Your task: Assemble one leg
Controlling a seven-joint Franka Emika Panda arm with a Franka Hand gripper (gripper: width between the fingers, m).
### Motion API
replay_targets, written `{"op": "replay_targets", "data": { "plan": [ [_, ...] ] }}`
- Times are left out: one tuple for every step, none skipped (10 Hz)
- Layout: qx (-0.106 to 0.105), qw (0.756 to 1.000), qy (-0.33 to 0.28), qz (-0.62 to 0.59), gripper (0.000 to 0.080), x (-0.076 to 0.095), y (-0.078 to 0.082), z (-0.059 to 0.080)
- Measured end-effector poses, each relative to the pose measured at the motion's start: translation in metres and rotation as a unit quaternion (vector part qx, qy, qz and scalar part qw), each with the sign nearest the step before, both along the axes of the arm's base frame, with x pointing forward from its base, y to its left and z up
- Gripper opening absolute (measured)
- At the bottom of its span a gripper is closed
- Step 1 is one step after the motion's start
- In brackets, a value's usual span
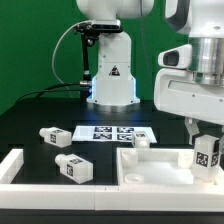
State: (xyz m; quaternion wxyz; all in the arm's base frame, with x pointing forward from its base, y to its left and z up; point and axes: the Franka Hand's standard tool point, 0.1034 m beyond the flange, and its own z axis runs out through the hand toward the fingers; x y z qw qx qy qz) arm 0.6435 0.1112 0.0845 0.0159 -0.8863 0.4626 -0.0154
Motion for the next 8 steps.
{"op": "replay_targets", "data": {
  "plan": [
    [0.007,0.999,-0.004,-0.053,0.0285,-0.0007,-0.0004,-0.0004],
    [0.015,0.994,-0.003,-0.108,0.0285,-0.0007,-0.002,0.0001],
    [0.025,0.992,0.0,-0.127,0.0285,-0.001,-0.0038,-0.0002],
    [0.024,0.993,0.0,-0.115,0.0297,-0.0012,-0.0031,-0.0005],
    [0.022,0.996,0.0,-0.084,0.0297,-0.0015,-0.0032,-0.0005],
    [0.014,1.0,0.01,0.006,0.0475,-0.0033,-0.0032,0.0008],
    [0.013,0.994,0.014,0.109,0.0609,-0.0022,-0.0024,0.0022],
    [0.013,0.984,0.017,0.174,0.0609,-0.0022,0.0002,0.002]
  ]
}}
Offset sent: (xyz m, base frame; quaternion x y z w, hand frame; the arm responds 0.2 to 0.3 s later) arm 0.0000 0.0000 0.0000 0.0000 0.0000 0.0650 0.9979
